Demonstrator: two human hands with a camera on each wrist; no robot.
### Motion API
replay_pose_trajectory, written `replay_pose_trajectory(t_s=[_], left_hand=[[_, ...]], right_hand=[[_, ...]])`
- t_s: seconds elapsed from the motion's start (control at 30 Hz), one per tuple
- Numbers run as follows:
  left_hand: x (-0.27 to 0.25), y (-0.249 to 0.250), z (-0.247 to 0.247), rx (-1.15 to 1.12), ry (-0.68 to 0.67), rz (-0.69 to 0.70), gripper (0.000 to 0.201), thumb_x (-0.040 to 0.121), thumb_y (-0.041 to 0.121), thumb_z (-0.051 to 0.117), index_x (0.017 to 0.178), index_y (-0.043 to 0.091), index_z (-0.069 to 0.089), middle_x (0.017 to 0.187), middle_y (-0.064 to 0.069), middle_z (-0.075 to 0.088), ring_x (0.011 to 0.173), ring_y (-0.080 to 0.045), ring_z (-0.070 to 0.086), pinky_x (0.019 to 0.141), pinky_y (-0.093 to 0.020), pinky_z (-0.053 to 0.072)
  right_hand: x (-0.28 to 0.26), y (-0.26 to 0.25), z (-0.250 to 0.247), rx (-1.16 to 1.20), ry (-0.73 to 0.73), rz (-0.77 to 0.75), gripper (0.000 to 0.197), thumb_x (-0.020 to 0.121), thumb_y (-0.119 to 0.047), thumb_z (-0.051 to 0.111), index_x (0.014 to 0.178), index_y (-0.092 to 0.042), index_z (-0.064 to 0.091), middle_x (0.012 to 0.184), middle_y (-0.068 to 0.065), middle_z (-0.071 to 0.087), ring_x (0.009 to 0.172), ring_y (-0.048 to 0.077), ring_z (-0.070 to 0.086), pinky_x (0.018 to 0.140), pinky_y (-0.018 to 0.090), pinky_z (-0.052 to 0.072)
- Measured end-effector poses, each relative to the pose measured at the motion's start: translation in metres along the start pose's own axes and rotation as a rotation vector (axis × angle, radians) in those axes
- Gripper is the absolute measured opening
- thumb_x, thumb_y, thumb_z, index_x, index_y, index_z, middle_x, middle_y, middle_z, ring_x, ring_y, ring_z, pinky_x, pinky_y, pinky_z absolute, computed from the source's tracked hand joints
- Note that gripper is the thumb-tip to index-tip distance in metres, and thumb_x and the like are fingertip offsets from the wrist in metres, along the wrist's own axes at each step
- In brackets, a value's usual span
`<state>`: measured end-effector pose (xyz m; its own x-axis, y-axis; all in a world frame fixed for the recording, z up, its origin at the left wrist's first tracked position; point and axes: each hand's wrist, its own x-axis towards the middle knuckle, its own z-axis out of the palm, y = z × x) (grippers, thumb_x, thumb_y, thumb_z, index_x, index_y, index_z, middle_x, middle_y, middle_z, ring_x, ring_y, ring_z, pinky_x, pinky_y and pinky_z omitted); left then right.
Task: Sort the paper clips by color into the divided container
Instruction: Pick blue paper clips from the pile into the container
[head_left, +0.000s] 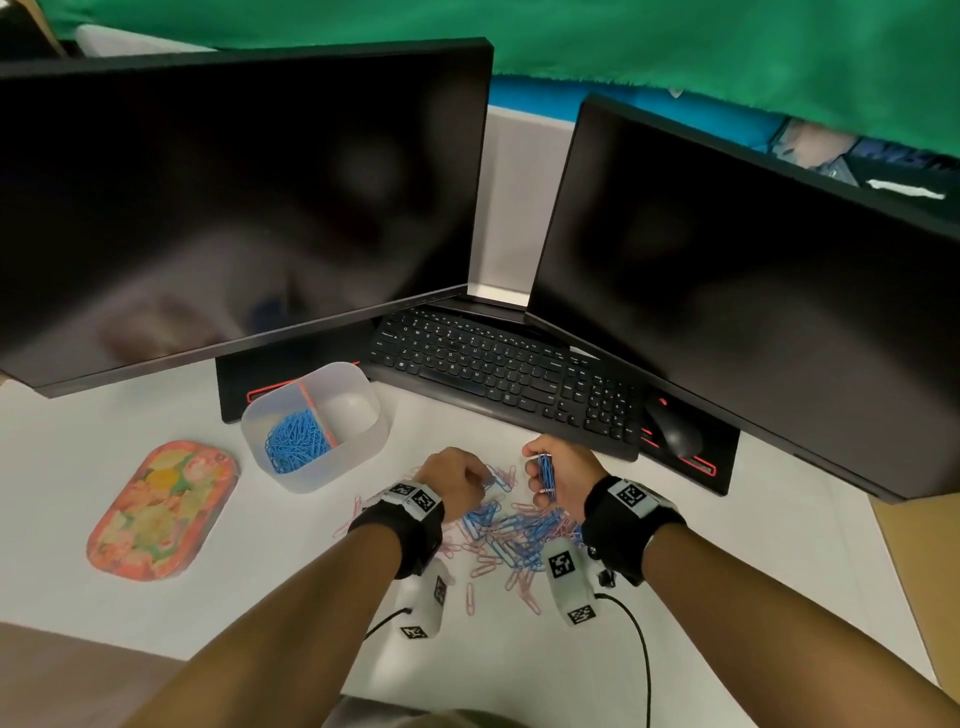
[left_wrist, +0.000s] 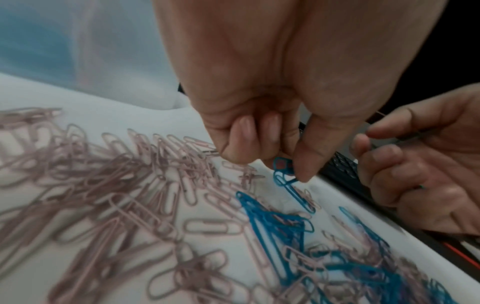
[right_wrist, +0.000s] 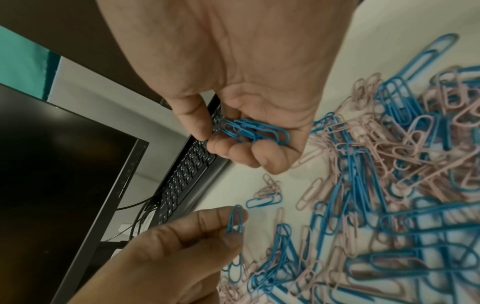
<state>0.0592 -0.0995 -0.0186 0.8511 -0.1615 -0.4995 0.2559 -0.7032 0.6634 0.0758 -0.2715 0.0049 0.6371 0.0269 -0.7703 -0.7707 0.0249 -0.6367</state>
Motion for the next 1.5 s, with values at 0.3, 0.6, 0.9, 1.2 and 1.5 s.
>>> replay_pose_trajectory(t_s=[0.3, 0.6, 0.9, 1.2, 1.5], left_hand=[[-0.019, -0.004, -0.024, -0.59, 0.007, -0.124, 0.008, 0.088, 0.014, 0.063, 0.083, 0.012, 0.069, 0.081, -0.002, 0.068, 0.048, -0.009, 0.037, 0.044, -0.016, 0.031], [-0.047, -0.021, -0.078, -1.117, 0.206, -0.241, 0.011, 0.097, 0.01, 0.044, 0.094, 0.011, 0.055, 0.071, -0.01, 0.057, 0.049, -0.014, 0.038, 0.046, -0.02, 0.029], [-0.069, -0.06, -0.143, -1.293, 0.522, -0.35, 0.024, 0.096, 0.005, 0.036, 0.081, 0.006, 0.055, 0.065, -0.005, 0.059, 0.055, -0.016, 0.059, 0.041, -0.02, 0.05], [-0.066, -0.076, -0.159, -1.207, 0.553, -0.443, 0.017, 0.095, 0.017, 0.045, 0.105, 0.007, 0.055, 0.081, -0.012, 0.049, 0.075, -0.021, 0.05, 0.073, -0.034, 0.043], [-0.065, -0.072, -0.159, -0.875, 0.45, -0.192, 0.018, 0.093, 0.006, 0.048, 0.092, 0.016, 0.063, 0.092, -0.005, 0.064, 0.074, -0.017, 0.062, 0.061, -0.025, 0.051]], right_hand=[[-0.008, -0.009, 0.019, 0.018, -0.012, 0.009, 0.009, 0.089, -0.017, 0.051, 0.084, -0.009, 0.053, 0.058, 0.003, 0.046, 0.049, 0.018, 0.04, 0.047, 0.024, 0.029], [-0.02, -0.033, 0.105, -0.142, -0.18, -0.017, 0.028, 0.098, -0.03, 0.043, 0.094, -0.007, 0.059, 0.063, 0.006, 0.052, 0.049, 0.018, 0.046, 0.047, 0.025, 0.035], [-0.025, -0.056, 0.22, -0.397, -0.305, -0.025, 0.023, 0.094, -0.025, 0.04, 0.079, -0.013, 0.053, 0.063, 0.006, 0.05, 0.052, 0.019, 0.046, 0.053, 0.024, 0.037], [-0.014, -0.065, 0.257, -0.502, -0.242, -0.109, 0.015, 0.088, -0.02, 0.052, 0.076, -0.011, 0.054, 0.074, 0.01, 0.055, 0.067, 0.02, 0.054, 0.077, 0.034, 0.054], [-0.017, -0.07, 0.192, -0.556, -0.232, -0.213, 0.022, 0.096, -0.015, 0.051, 0.109, 0.0, 0.061, 0.084, 0.009, 0.063, 0.072, 0.019, 0.061, 0.076, 0.032, 0.054]])
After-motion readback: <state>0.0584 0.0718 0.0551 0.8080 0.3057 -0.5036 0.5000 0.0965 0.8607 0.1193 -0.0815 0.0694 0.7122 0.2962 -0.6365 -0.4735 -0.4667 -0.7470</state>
